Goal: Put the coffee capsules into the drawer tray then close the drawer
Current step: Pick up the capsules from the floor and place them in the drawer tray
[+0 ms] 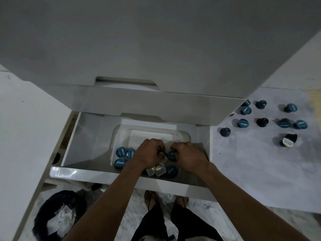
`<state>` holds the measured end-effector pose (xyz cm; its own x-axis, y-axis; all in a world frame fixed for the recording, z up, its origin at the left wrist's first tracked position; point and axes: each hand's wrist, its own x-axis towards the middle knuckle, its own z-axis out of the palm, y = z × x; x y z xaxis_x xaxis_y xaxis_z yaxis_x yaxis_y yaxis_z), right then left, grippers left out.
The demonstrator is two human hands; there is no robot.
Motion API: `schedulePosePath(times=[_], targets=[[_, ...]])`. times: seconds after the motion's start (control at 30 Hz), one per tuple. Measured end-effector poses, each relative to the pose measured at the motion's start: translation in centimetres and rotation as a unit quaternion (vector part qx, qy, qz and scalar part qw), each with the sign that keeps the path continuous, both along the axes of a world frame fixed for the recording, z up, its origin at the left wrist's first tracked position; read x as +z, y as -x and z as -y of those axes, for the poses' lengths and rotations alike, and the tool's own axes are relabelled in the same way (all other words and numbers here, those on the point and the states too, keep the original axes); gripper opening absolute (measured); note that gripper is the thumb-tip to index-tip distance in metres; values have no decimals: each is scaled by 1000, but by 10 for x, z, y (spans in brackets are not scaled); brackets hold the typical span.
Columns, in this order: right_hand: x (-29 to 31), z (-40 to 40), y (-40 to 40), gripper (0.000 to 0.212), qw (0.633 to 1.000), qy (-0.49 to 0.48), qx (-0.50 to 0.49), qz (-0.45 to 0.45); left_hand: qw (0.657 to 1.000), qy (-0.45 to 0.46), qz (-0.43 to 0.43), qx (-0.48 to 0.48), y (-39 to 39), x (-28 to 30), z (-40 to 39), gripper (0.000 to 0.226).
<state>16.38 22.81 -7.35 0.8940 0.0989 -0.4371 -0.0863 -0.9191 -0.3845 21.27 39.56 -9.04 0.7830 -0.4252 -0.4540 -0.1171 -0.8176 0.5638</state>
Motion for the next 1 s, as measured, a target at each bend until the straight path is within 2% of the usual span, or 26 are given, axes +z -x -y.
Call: schedulePosePath(times=[0.17, 0.33, 0.47, 0.6, 0.8, 1.0], targets=[[-1, -2, 4, 21, 999, 23, 33, -15, 1000, -18, -2, -19, 0, 0, 1, 23], [-2, 0, 5, 31, 999, 8, 33, 2, 999, -24, 1, -21, 2, 2, 0, 29], [3, 1, 4, 37, 999, -31, 22, 21, 998, 2, 57, 3, 3, 9, 1, 31], [14, 1, 8, 41, 994, -91, -26, 63, 993, 25, 108, 26, 7, 23, 2, 29], [40, 0, 21, 33, 967, -161, -124, 155, 982, 99, 160, 33, 10, 43, -5, 23], [58, 7, 56, 27, 941, -201, -186, 198, 968, 142, 205, 41, 31, 52, 8, 17]])
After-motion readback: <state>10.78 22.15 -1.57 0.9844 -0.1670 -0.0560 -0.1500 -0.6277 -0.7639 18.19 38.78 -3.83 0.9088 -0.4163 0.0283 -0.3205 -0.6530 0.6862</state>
